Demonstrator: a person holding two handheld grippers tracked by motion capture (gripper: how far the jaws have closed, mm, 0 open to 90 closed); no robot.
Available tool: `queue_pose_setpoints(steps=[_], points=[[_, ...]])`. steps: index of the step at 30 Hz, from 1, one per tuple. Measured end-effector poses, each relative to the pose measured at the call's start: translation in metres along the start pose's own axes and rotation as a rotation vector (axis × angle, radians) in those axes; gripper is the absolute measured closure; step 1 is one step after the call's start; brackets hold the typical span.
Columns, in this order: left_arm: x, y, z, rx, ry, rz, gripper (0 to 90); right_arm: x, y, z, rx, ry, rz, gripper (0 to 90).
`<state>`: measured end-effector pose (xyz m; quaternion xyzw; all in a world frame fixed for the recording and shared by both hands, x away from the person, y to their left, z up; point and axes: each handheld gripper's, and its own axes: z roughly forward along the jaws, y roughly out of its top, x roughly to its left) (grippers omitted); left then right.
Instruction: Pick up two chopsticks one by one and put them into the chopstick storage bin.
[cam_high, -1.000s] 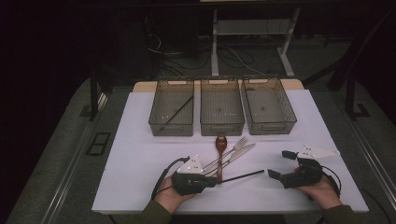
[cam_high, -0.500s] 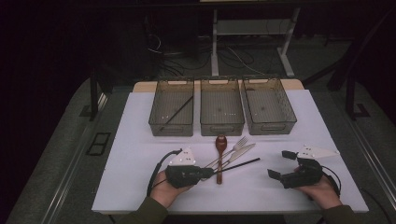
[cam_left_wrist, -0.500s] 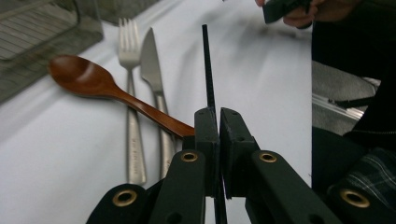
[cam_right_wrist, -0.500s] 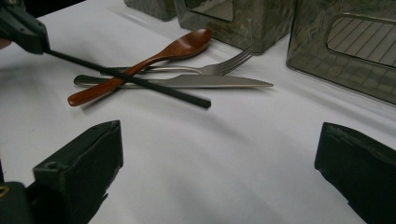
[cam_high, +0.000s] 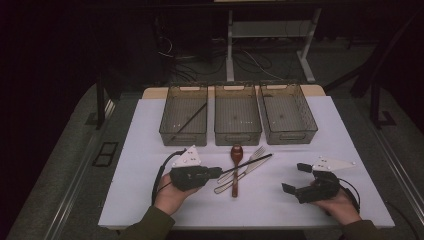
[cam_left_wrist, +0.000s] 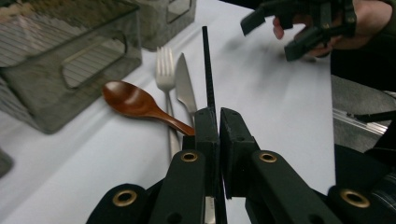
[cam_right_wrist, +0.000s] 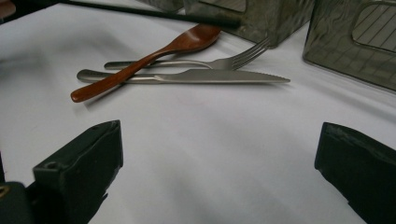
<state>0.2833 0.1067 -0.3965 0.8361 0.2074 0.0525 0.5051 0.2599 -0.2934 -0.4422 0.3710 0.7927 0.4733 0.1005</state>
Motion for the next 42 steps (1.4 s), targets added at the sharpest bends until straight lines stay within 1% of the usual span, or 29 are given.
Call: queue_pose_setpoints(steps=[2,4,6,12,16,23,25,26,29,30,33,38,39,42], points=[[0.003,0.002,-0.002,-0.014,0.005,-0.008,85.9,0.0,0.0,0.001,0.004,0.002,-0.004,0.5],[0.006,0.004,-0.005,-0.019,0.014,-0.004,85.9,0.0,0.0,0.001,0.005,0.0,-0.005,0.5],[0.009,0.006,-0.008,-0.032,0.022,-0.013,85.9,0.0,0.0,0.0,0.005,-0.003,-0.002,0.5],[0.023,0.014,-0.012,-0.044,0.057,-0.011,85.9,-0.001,0.0,0.0,0.005,-0.005,-0.003,0.5],[0.031,0.021,-0.014,-0.054,0.073,-0.007,85.9,-0.001,0.0,0.0,0.003,-0.007,-0.001,0.5],[0.046,0.034,-0.021,-0.071,0.097,-0.021,85.9,-0.001,0.0,-0.001,0.001,-0.006,-0.001,0.5],[0.051,0.037,-0.023,-0.073,0.104,-0.027,85.9,-0.001,0.0,-0.001,0.0,-0.005,-0.001,0.5],[0.054,0.039,-0.025,-0.07,0.11,-0.024,85.9,-0.001,0.0,-0.001,-0.001,-0.006,0.001,0.5],[0.062,0.042,-0.027,-0.078,0.122,-0.036,85.9,-0.001,0.0,-0.001,0.001,-0.006,0.005,0.5],[0.065,0.044,-0.028,-0.074,0.127,-0.04,85.9,-0.001,0.0,-0.001,-0.002,-0.007,0.008,0.5],[0.073,0.048,-0.029,-0.073,0.145,-0.052,85.8,-0.002,0.0,-0.001,0.003,-0.005,-0.002,0.5],[0.088,0.055,-0.032,-0.062,0.182,-0.062,85.9,-0.001,0.0,-0.002,0.005,-0.005,0.012,0.5],[0.091,0.056,-0.033,-0.063,0.189,-0.068,85.9,-0.002,0.0,-0.001,-0.001,-0.008,0.002,0.5],[0.101,0.059,-0.036,-0.067,0.21,-0.084,85.9,-0.002,0.0,-0.002,-0.001,-0.007,0.001,0.5]])
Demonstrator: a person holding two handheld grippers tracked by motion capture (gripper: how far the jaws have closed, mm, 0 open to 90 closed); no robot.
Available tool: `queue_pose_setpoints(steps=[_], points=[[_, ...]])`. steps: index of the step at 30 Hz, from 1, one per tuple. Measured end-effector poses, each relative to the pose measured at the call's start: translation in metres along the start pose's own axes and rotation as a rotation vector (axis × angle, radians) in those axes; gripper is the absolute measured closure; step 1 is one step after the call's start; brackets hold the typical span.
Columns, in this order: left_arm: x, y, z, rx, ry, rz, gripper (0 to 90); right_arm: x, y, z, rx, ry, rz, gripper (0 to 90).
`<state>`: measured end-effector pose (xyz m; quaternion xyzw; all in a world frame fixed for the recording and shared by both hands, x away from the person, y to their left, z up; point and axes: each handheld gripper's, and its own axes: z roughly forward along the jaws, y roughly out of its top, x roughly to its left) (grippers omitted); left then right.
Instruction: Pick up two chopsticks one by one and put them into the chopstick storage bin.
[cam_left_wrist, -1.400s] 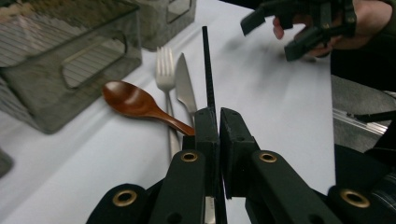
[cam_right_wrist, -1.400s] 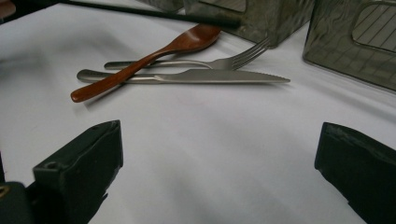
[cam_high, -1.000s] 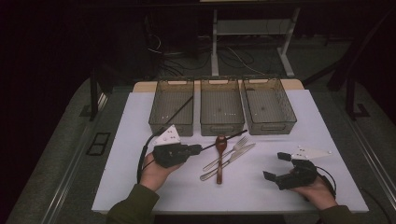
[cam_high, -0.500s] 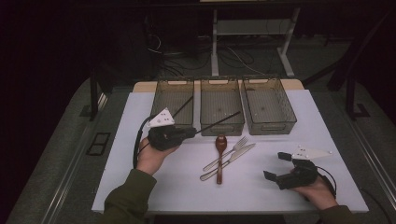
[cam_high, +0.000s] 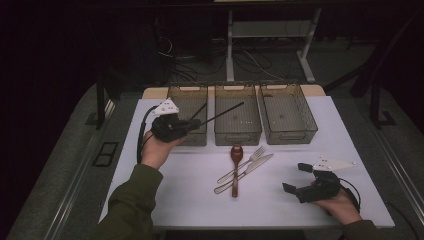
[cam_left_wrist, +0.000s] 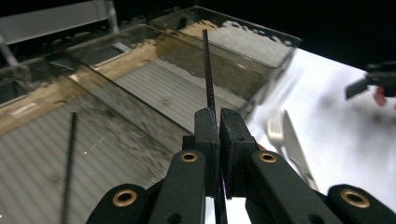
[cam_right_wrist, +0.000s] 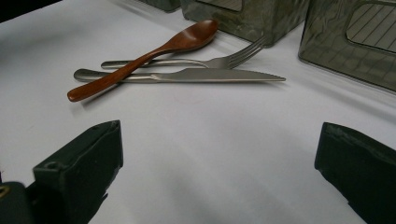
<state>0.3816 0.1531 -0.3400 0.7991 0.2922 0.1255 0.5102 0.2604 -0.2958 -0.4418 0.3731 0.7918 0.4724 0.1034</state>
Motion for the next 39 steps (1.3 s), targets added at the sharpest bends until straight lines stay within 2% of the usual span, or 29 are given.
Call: queue_pose_setpoints(steps=[10,21,28,39], points=[[0.032,0.008,0.002,0.0,0.09,-0.068,85.9,0.0,0.0,-0.001,-0.003,0.002,0.002,0.6],[0.058,0.014,0.003,0.051,0.196,-0.1,85.9,0.0,0.0,-0.001,-0.005,0.002,0.003,0.5],[0.073,0.005,0.003,0.095,0.27,-0.132,85.8,-0.001,0.0,-0.002,-0.006,0.001,0.0,0.5],[0.085,-0.01,0.009,0.172,0.332,-0.165,85.9,-0.001,0.0,-0.002,-0.006,0.002,0.003,0.5]])
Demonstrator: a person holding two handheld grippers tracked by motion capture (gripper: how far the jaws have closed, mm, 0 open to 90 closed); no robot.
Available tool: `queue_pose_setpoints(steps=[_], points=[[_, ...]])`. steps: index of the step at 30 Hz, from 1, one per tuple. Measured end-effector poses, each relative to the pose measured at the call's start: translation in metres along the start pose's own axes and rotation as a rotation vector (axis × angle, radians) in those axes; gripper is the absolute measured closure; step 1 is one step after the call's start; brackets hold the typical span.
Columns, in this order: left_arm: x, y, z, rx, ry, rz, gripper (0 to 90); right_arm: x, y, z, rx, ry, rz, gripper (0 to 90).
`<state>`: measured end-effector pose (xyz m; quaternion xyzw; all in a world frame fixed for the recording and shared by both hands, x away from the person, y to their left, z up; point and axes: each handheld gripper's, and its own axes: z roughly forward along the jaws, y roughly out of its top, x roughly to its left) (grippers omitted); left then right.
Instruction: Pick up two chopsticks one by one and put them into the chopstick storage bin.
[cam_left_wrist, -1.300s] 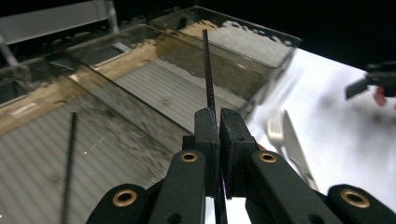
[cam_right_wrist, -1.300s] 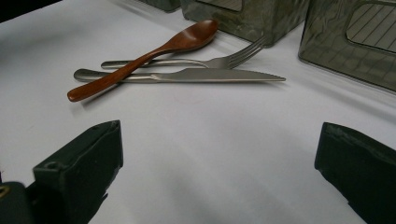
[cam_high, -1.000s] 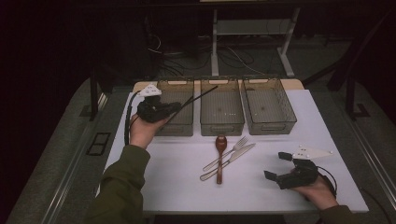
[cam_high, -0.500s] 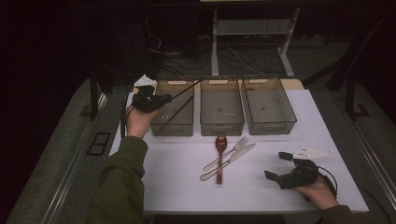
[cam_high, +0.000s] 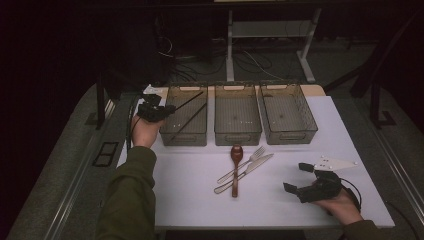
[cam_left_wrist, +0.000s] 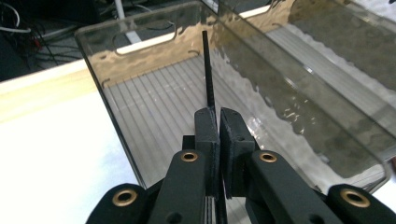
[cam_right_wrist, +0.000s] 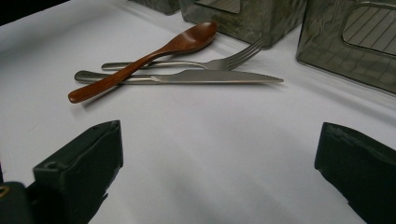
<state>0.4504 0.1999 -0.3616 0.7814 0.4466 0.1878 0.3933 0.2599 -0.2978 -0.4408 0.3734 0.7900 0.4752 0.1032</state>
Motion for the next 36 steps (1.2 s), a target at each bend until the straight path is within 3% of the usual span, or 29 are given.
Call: queue_pose_setpoints(steps=[10,21,25,36], points=[[-0.009,-0.002,0.017,0.062,0.005,0.026,85.8,0.0,0.0,0.0,-0.001,0.002,0.0,0.5],[-0.012,-0.005,0.027,0.105,0.002,0.016,83.7,-0.001,0.0,-0.002,-0.005,-0.001,0.0,0.5],[-0.013,-0.004,0.026,0.09,0.004,0.02,72.8,-0.001,0.0,-0.002,-0.005,-0.001,-0.001,0.5],[-0.019,0.001,0.015,0.009,-0.045,0.014,61.7,-0.001,0.0,-0.001,-0.006,0.0,-0.002,0.5]])
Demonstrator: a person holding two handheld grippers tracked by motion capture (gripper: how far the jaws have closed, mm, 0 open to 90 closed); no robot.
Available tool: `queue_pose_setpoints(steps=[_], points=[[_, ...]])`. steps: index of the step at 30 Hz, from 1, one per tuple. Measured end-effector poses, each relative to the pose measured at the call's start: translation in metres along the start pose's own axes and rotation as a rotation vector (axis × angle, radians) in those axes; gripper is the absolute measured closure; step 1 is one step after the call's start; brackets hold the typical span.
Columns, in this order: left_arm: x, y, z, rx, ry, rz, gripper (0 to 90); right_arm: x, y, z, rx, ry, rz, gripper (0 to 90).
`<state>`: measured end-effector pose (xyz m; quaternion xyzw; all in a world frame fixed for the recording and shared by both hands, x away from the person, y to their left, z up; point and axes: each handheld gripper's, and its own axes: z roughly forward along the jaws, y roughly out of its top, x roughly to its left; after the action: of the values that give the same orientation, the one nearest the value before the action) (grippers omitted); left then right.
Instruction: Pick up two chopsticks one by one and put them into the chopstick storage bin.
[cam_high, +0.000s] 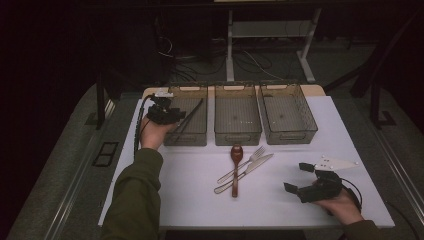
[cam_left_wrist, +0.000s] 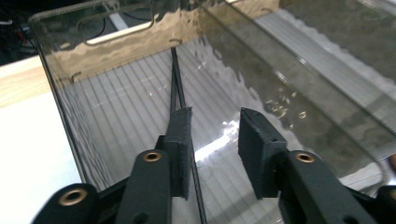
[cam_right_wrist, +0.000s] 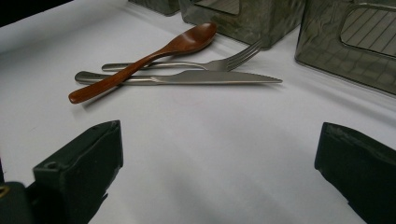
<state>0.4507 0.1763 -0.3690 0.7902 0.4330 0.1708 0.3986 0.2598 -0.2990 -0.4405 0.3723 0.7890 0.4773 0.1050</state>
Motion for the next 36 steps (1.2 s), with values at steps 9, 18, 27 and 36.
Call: queue_pose_setpoints(steps=[9,18,27,36], points=[[-0.015,0.002,-0.019,-0.056,-0.099,0.044,49.1,0.0,0.001,0.0,-0.001,-0.001,-0.002,0.5],[-0.035,-0.006,-0.037,-0.106,-0.184,0.09,41.0,0.0,0.0,0.0,0.001,-0.001,-0.003,0.5],[-0.06,-0.019,-0.05,-0.139,-0.246,0.149,38.6,0.0,0.0,0.0,0.001,-0.001,-0.003,0.5],[-0.08,-0.032,-0.057,-0.15,-0.295,0.186,34.1,0.0,0.0,-0.001,0.002,-0.002,0.003,0.6]])
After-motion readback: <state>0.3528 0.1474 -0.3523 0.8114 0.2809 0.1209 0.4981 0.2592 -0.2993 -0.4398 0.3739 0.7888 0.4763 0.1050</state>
